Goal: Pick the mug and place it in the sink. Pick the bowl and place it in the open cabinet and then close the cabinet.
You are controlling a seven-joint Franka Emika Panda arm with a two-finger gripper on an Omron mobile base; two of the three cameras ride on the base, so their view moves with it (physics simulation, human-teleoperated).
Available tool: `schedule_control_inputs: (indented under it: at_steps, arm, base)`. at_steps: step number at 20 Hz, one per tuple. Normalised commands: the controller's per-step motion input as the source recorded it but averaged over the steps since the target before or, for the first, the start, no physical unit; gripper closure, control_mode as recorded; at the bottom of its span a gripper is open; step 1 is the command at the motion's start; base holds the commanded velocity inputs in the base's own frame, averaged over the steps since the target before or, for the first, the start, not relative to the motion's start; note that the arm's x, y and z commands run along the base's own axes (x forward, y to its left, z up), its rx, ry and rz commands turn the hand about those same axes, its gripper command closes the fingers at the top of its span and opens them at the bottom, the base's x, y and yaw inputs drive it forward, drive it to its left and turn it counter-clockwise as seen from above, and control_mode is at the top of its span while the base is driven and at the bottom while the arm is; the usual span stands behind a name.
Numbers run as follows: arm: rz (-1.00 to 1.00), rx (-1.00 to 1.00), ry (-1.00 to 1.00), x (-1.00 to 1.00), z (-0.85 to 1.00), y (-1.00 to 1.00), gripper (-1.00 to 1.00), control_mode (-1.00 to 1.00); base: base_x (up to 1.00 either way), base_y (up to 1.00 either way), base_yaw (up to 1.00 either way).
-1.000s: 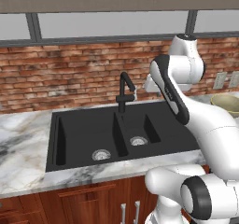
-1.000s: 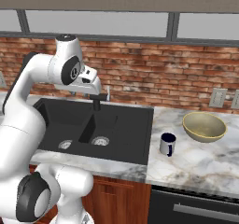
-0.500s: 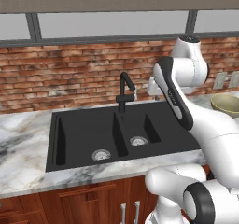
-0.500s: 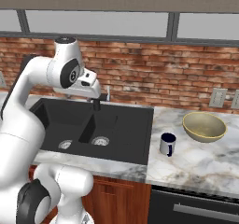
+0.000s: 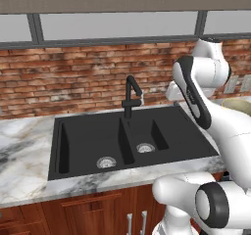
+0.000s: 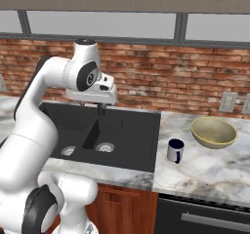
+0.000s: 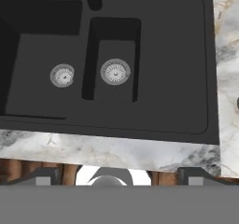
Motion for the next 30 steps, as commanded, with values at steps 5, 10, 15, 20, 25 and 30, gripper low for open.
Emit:
schedule_control_inputs:
  at_steps: [5, 10, 15, 20, 25, 30]
  arm:
    - [0.11, 0.00, 0.05, -0.11, 0.00, -0.49, -1.00, -1.00]
    - [0.09, 0.00, 0.01, -0.28, 0.00, -0.47, -1.00, -1.00]
    - [0.05, 0.00, 0.00, -0.52, -0.08, -0.28, -1.00, -1.00]
    - [0.04, 0.00, 0.00, -0.56, -0.17, -0.27, -1.00, -1.00]
    - [0.05, 0.00, 0.02, -0.31, -0.18, -0.35, -1.00, -1.00]
    - [0.06, 0.00, 0.00, -0.19, -0.15, -0.49, -1.00, -1.00]
  base:
    - [0.00, 0.00, 0.00]
    - [0.00, 0.00, 0.00]
    - [0.00, 0.00, 0.00]
    - [0.00, 0.00, 0.00]
    - [0.00, 0.00, 0.00]
    - [0.00, 0.00, 0.00]
